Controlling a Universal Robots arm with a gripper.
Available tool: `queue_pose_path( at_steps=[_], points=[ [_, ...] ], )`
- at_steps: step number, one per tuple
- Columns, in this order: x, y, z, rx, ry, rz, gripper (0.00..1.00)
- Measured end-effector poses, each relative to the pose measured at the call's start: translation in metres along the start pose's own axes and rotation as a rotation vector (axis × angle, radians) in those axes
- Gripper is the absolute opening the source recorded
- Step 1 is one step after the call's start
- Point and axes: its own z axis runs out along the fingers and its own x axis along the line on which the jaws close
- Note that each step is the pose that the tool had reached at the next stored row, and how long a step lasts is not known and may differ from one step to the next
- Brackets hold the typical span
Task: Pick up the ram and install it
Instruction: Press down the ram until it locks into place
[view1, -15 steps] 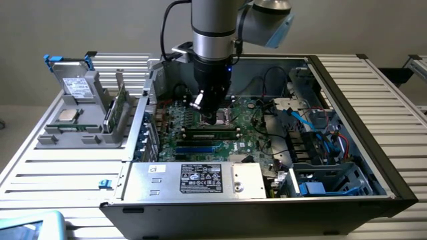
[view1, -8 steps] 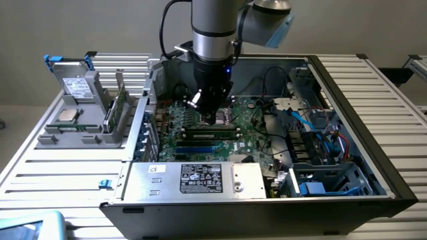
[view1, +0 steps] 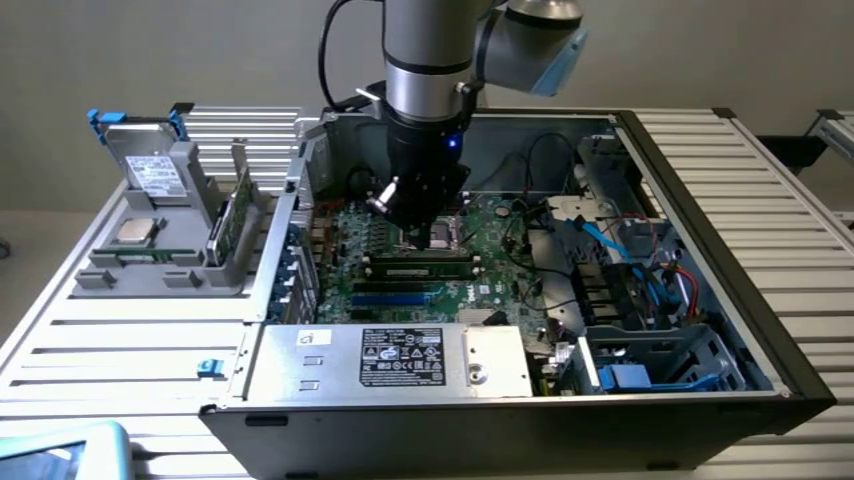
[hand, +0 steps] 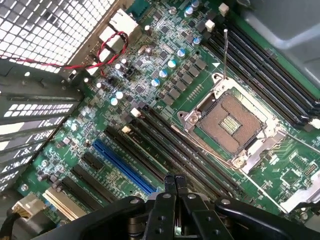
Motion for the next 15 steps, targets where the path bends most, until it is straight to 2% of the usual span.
queue_pose_path(
  at_steps=[7, 15],
  points=[
    [0.0000, 0.0000, 0.0000, -0.0050, 0.0022, 0.109, 0.11],
    [0.0000, -0.0001, 0.0000, -0.0028, -0.0049, 0.206, 0.11]
  ],
)
